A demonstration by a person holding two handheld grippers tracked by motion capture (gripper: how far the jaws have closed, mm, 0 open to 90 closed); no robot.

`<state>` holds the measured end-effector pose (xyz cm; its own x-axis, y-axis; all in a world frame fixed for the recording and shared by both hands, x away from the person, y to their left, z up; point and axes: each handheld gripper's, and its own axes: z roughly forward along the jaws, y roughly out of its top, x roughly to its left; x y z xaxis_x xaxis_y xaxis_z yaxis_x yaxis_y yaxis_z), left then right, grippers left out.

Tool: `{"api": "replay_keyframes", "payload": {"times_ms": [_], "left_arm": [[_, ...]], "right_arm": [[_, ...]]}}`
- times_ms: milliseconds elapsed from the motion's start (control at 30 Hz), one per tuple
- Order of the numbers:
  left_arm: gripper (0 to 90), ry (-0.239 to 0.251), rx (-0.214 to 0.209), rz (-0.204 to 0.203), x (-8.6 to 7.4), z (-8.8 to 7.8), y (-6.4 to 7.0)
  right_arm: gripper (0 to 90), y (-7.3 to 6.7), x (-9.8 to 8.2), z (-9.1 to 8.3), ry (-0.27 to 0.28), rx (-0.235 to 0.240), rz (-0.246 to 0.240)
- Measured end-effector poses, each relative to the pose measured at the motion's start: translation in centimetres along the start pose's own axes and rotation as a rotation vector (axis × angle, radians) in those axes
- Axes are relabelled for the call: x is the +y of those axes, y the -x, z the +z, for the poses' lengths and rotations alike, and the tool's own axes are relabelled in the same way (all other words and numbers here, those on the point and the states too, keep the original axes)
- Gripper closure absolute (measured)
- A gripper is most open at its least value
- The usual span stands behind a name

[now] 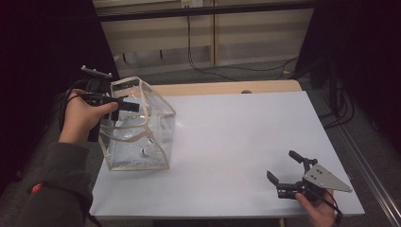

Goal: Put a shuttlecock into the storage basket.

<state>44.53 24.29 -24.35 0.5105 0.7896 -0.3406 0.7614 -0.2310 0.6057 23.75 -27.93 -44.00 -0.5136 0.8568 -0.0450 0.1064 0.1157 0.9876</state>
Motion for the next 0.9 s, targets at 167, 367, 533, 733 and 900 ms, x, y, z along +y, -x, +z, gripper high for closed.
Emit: {"api": "replay_keyframes", "payload": {"times_ms": [167, 367, 533, 733, 900], "left_arm": [[51.4, 0.0, -0.041, 0.021, -0.3, -0.1, 0.7], [47.0, 0.001, -0.081, 0.037, -0.8, -0.2, 1.5], [44.0, -0.007, -0.099, 0.043, -1.1, -0.4, 1.7], [41.4, -0.017, -0.119, 0.071, -1.5, -0.6, 2.2], [39.4, -0.033, -0.14, 0.099, -1.8, -0.6, 2.8]], "right_arm": [[1.3, 0.0, 0.0, 0.0, 0.001, 0.002, -0.003], [1.3, -0.1, 0.0, 0.0, 0.003, 0.004, -0.002], [1.3, -0.1, 0.0, 0.0, 0.002, 0.001, -0.002], [1.3, -0.1, 0.0, 0.1, 0.0, 0.003, -0.005], [1.3, -0.1, 0.0, 0.2, -0.001, 0.005, -0.004]]}}
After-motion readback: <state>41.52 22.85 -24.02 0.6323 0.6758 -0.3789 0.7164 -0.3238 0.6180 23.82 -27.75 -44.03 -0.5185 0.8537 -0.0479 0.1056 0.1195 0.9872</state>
